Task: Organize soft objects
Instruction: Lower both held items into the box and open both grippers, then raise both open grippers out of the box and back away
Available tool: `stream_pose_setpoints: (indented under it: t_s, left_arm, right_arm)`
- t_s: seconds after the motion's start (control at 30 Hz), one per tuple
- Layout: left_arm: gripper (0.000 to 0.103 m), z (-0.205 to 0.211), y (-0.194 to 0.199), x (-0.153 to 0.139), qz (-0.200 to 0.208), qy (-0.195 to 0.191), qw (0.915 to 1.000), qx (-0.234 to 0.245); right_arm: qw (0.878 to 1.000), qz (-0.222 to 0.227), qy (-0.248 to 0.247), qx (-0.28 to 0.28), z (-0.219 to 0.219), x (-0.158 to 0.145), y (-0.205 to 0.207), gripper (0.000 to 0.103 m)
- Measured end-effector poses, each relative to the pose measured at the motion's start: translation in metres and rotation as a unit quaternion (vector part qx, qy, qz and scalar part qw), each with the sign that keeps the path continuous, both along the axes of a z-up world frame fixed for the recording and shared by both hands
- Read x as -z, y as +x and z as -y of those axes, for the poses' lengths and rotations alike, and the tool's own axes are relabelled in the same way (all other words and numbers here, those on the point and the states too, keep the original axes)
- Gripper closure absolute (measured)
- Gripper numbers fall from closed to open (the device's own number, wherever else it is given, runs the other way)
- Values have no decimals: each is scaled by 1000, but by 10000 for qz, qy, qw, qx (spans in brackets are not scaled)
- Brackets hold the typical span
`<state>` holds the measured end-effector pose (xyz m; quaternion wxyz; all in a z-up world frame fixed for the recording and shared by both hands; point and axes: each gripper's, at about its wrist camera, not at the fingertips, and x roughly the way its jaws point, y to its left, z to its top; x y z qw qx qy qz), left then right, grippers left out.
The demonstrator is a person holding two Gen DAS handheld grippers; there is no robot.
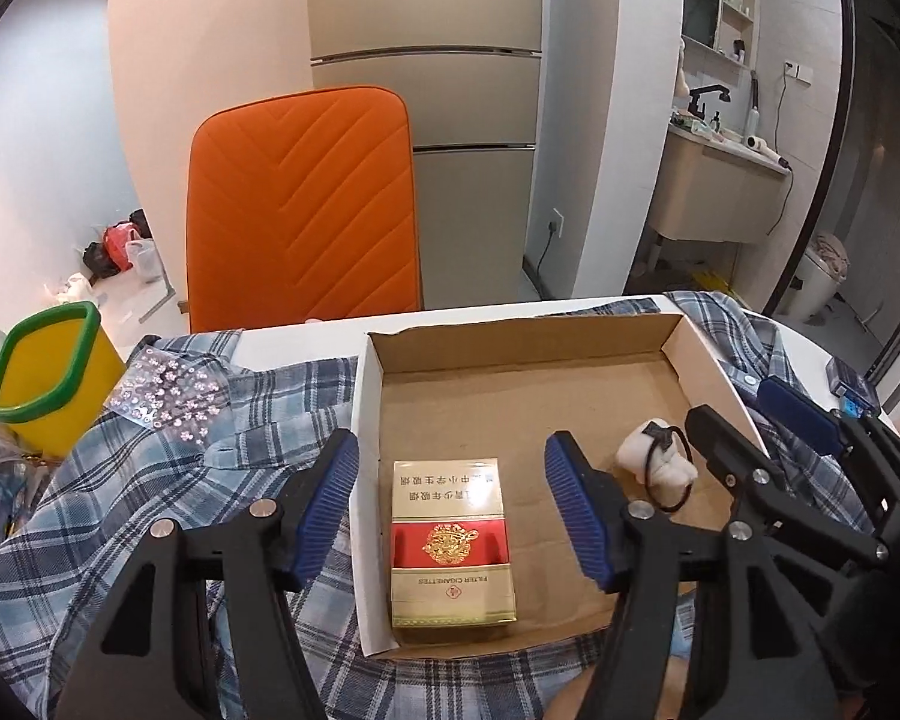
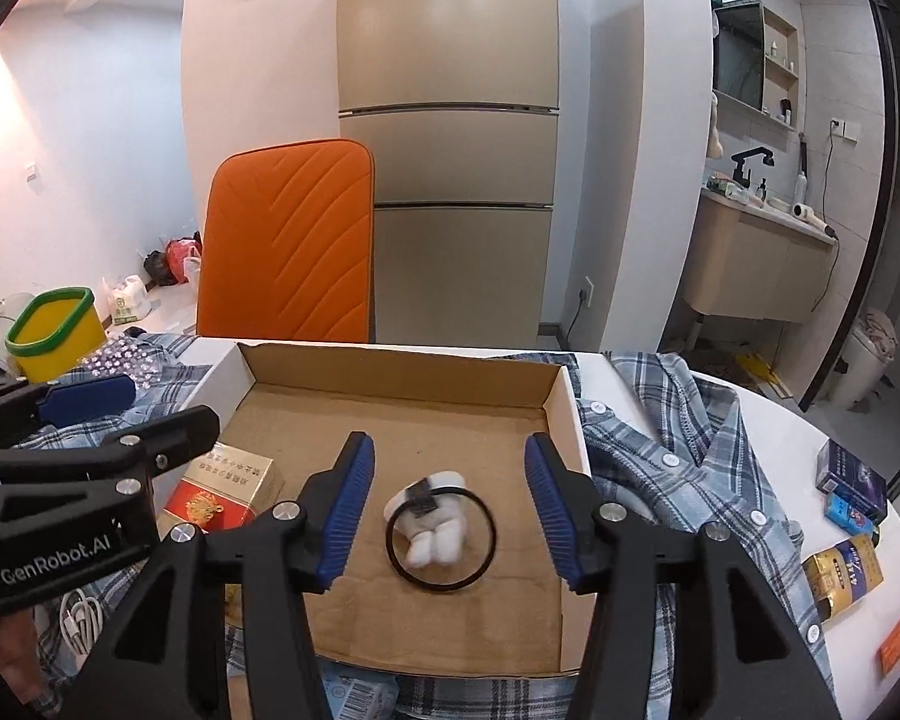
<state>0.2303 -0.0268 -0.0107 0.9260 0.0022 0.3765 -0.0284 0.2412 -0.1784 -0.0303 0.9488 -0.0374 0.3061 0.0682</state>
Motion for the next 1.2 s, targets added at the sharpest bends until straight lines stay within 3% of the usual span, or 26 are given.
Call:
stream_pose_setpoints:
  t_s: [0.47, 0.7, 0.77, 0.87, 0.9, 1.0, 1.2]
  left_arm:
    - [40, -3, -19, -31, 428, -102, 9990, -14]
    - [39, -2, -52, -75, 1108, -57, 9938, -53]
    - [27, -3, -61, -85, 1286, -121, 9916, -21]
    - [1, -3, -75, -98, 1671, -190, 9857, -37]
    - [1, -3, -80, -102, 1814, -198, 9832, -62]
    - [1, -1, -89, -110, 2076, -104, 9781, -84]
    - [1, -2, -97, -118, 2150, -157, 9765, -53]
  right_arm:
    - [9992, 382, 33, 122, 9, -23, -14, 48]
    - [9963, 830, 137, 169, 15, -55, -35, 47]
    - [9947, 993, 177, 175, 17, -66, -45, 41]
    - [9911, 1302, 226, 184, 20, -82, -61, 20]
    - [9901, 1372, 225, 180, 20, -86, -64, 15]
    - [9876, 1551, 161, 178, 20, -98, -77, 14]
    - [9847, 1718, 206, 188, 23, -113, -97, 13]
